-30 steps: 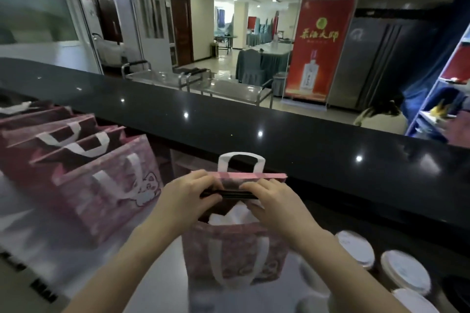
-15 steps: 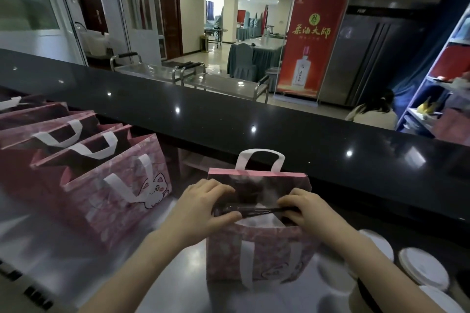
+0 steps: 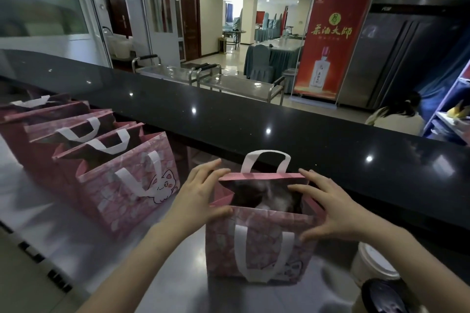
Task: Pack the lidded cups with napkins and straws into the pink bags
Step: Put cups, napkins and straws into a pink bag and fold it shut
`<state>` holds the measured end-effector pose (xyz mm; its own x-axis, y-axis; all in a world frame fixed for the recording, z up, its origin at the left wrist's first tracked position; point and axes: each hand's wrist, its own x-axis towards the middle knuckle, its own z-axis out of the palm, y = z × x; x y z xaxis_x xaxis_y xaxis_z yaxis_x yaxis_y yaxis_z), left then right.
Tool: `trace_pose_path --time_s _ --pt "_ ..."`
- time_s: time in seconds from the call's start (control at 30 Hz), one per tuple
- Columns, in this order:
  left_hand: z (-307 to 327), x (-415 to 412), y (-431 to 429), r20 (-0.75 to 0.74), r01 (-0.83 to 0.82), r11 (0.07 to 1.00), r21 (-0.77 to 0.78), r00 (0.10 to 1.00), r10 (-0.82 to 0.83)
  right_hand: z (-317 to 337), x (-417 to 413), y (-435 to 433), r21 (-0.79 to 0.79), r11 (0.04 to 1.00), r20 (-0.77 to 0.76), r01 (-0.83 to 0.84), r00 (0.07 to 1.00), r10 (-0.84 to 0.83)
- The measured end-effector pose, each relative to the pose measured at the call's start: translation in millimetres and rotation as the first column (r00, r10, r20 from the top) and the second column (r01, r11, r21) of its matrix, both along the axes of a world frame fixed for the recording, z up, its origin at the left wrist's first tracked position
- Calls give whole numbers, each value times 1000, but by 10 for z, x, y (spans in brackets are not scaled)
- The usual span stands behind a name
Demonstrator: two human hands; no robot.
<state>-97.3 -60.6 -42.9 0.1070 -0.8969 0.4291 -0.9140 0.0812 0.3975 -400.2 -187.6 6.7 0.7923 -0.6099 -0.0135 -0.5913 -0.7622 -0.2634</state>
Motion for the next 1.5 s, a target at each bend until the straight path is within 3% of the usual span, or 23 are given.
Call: trace_pose_path --time_s 0.1,0.23,0.37,0.57,0.7,0.87,1.03,1.27,1.37,1.5 --pt "4 78 -154 17 -22 996 91 1000 20 36 -3 -191 -53 998 -174 -17 985 7" --pt "27 133 -277 -1 25 986 165 1000 -25 37 117 -386 -78 997 -209 -28 978 11" --pt "26 130 -323 -37 27 978 205 999 -20 -19 245 -504 -57 997 -148 -42 988 34" --pt "-31 95 -277 19 38 994 103 999 -40 -106 345 -523 -48 999 -31 8 999 -9" --pt "-54 49 -248 29 39 998 50 999 -41 -273 339 -414 30 997 126 77 989 -80" --pt "-96 -59 -153 58 64 997 49 996 -67 -475 272 -254 -46 988 255 149 958 -133" --pt "-100 -10 -23 84 129 985 117 987 -139 -516 235 -197 -126 985 232 116 969 -84" --pt "-143 -14 55 141 80 996 34 986 -84 -545 182 -142 -146 985 198 87 979 -57" --pt "-120 -37 91 106 79 997 -5 991 -78 -472 138 -160 -37 994 215 101 972 -91" --pt "-105 -104 97 -1 42 999 17 999 -42 -407 106 -159 -32 984 206 176 964 -165"
